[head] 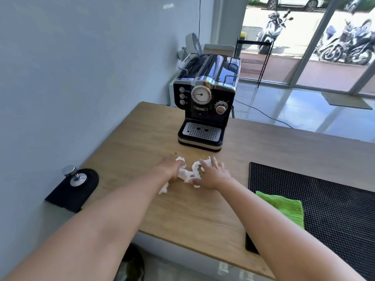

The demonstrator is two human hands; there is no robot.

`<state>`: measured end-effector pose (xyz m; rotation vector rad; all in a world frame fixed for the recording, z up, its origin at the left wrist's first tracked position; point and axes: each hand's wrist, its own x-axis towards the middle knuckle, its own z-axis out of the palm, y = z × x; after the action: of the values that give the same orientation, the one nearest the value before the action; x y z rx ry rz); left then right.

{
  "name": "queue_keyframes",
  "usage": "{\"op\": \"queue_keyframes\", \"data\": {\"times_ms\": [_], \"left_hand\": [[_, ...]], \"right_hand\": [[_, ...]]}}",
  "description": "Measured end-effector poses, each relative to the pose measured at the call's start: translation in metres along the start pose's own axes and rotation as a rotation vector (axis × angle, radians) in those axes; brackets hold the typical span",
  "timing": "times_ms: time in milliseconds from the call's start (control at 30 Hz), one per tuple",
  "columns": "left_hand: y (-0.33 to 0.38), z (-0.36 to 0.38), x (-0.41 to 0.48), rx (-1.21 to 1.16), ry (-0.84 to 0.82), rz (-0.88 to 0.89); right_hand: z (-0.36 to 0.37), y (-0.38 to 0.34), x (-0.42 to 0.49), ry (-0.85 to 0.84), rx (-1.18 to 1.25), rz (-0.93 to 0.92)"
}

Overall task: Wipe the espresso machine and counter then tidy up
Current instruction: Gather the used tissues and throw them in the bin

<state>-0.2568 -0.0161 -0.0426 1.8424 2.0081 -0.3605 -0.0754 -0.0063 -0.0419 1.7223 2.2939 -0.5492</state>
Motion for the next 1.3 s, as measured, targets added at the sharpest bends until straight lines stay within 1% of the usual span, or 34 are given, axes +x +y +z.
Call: {"op": "queue_keyframes", "data": {"times_ms": [100,200,400,500,600,733,900,1000,1100,1167,1233,1300], "left_hand": [[-0.009,0.009,-0.005,-0.082,0.118,0.026],[-0.02,0.017,-0.019,-0.188,0.191,0.018],[-0.045,0.025,-0.056,-0.541,0.226,-0.049],[-0.065,0.029,-0.083,-0.761,0.249,-0.111],[-0.092,0.038,-0.109,-0.851,0.284,-0.162],[-0.127,0.052,-0.14,-0.843,0.336,-0.238],[-0.166,0.07,-0.188,-0.85,0.399,-0.352],[-0.186,0.091,-0.213,-0.867,0.42,-0.411],[-0.206,0.12,-0.24,-0.922,0.427,-0.5],[-0.217,0.141,-0.253,-0.965,0.429,-0.561],[-0.231,0.172,-0.263,-0.999,0.413,-0.636],[-0.242,0.205,-0.266,-1.043,0.384,-0.705]], "right_hand": [[0.01,-0.008,0.002,0.073,0.034,0.006],[0.018,-0.014,0.0,0.144,0.149,0.006],[0.03,-0.025,-0.009,0.197,0.357,0.053],[0.035,-0.049,-0.019,0.213,0.484,0.06],[0.047,-0.084,-0.029,0.2,0.56,0.015],[0.06,-0.131,-0.044,0.126,0.635,-0.048],[0.076,-0.188,-0.064,0.053,0.626,-0.121],[0.096,-0.221,-0.081,0.008,0.64,-0.205],[0.123,-0.253,-0.101,-0.035,0.579,-0.339],[0.145,-0.267,-0.111,-0.086,0.55,-0.386],[0.176,-0.28,-0.11,-0.193,0.555,-0.377],[0.206,-0.285,-0.103,-0.295,0.588,-0.313]]}}
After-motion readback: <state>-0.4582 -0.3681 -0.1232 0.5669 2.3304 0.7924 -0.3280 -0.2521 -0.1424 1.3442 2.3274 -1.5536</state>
